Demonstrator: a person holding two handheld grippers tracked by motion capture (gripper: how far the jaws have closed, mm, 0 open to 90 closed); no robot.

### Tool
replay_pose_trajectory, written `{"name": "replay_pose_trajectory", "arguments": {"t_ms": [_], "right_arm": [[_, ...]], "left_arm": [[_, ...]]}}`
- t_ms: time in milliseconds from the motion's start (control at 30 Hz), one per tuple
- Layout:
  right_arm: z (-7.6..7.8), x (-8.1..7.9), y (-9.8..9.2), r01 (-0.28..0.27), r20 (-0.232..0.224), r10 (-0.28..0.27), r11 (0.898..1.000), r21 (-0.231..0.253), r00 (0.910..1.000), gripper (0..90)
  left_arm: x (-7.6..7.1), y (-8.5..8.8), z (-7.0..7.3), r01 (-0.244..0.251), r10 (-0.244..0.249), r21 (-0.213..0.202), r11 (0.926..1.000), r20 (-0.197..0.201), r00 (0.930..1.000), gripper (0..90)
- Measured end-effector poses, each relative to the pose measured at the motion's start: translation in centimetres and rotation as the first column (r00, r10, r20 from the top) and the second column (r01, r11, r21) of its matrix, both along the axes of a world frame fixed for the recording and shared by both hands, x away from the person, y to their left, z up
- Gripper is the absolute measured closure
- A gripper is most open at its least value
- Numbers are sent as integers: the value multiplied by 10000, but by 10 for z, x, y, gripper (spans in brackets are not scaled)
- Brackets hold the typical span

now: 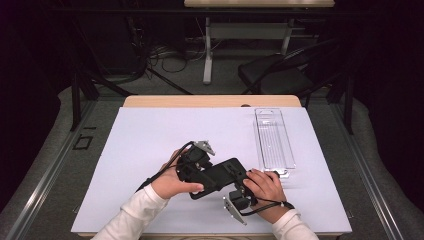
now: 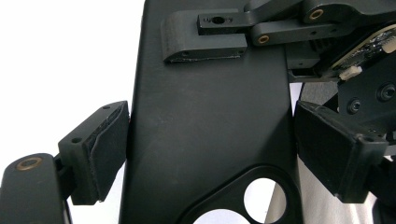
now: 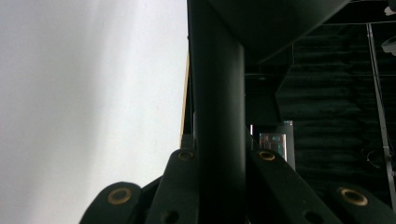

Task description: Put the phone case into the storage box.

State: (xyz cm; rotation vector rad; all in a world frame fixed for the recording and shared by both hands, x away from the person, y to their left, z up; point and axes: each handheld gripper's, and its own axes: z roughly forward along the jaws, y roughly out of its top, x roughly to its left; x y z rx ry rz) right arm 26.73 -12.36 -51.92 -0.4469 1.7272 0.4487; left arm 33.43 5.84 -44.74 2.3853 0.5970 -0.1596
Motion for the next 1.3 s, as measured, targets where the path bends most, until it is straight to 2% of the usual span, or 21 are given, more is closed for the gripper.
{"name": "replay_pose_trajectory", "arguments": {"t_ms": [367,433,667,800,867,933,1033,1300], "right_arm": [[-1,1,-1,37,-119,-37,10000,4,9999,868],[-2,1,-1,90,-164,-90,10000,5,9998,868],[-6,3,-3,280,-342,-282,9996,-49,9990,868],[-5,4,-6,379,-335,-379,9993,9,9987,867],[-5,4,-7,416,-298,-415,9991,13,9987,867],[-5,4,-8,454,-289,-453,9990,34,9986,867],[-5,4,-10,493,-342,-487,9986,183,9982,867],[-3,4,-14,592,-373,-583,9980,229,9976,866]], "left_arm": [[1,1,-2,69,-66,-227,9997,141,9999,130],[0,1,-2,10,-4,-229,9997,242,9997,129],[1,7,3,-29,42,-522,9986,233,9997,131],[2,11,7,-234,251,-432,9988,390,9989,132],[3,13,7,-218,238,-611,9979,312,9992,133],[4,16,9,-350,372,-510,9981,425,9984,134],[7,21,10,-381,409,-660,9971,410,9983,138],[15,37,15,-1010,1061,-728,9922,705,9919,151]]}}
